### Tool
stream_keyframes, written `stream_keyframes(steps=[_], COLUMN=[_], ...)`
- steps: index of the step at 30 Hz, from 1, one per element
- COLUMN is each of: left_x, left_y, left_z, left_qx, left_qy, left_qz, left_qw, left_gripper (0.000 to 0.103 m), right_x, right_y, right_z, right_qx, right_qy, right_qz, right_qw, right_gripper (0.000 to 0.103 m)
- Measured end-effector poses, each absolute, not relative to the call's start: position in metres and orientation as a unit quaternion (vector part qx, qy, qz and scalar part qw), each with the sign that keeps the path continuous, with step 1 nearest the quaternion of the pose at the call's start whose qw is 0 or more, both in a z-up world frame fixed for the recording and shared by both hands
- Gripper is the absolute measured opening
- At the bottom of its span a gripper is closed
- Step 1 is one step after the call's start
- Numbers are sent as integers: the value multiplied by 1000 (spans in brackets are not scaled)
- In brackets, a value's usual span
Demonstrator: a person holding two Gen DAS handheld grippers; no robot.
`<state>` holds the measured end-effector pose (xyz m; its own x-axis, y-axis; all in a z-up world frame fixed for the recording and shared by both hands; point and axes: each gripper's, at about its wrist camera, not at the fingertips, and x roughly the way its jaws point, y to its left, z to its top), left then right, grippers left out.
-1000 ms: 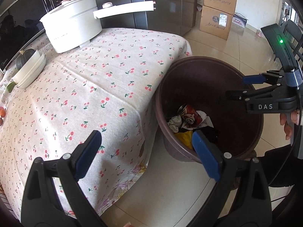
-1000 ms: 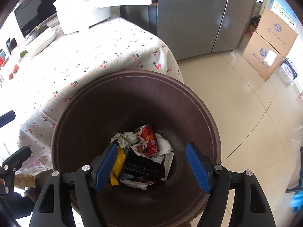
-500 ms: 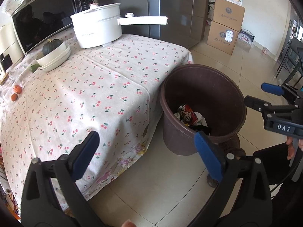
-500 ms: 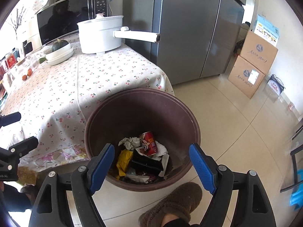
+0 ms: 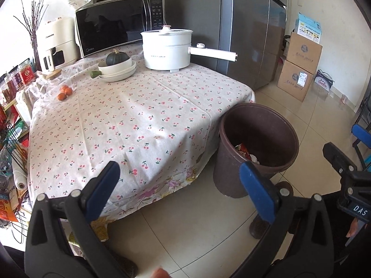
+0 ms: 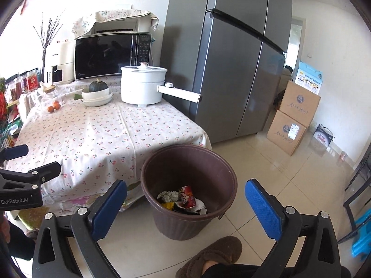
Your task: Collect trash
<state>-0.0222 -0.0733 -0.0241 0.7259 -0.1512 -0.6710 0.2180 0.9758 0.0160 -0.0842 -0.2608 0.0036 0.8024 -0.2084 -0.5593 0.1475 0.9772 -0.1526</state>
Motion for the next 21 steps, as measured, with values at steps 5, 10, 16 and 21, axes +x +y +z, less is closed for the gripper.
stream_keyframes(steps=[5, 10, 16, 21], left_x=[-25, -25, -30, -32], left_y=[-72, -73, -72, -70], left_z=[-18, -22, -19, -13], left_qx=[48, 42, 37, 31], left_qy=[343, 351, 340, 325], left_qz=[-75, -77, -70, -64], left_qw=[935, 932, 937, 943], left_gripper=[103, 103, 103, 103], right_x=[-91, -92, -92, -91], right_y=[-263, -260, -258, -256], right_z=[8, 5, 5, 7], right_qx=[-25, -25, -21, -22], right_qy=[298, 299, 300, 294], right_qz=[-97, -96, -91, -89], right_qw=[949, 949, 949, 951], right_gripper=[103, 103, 103, 103])
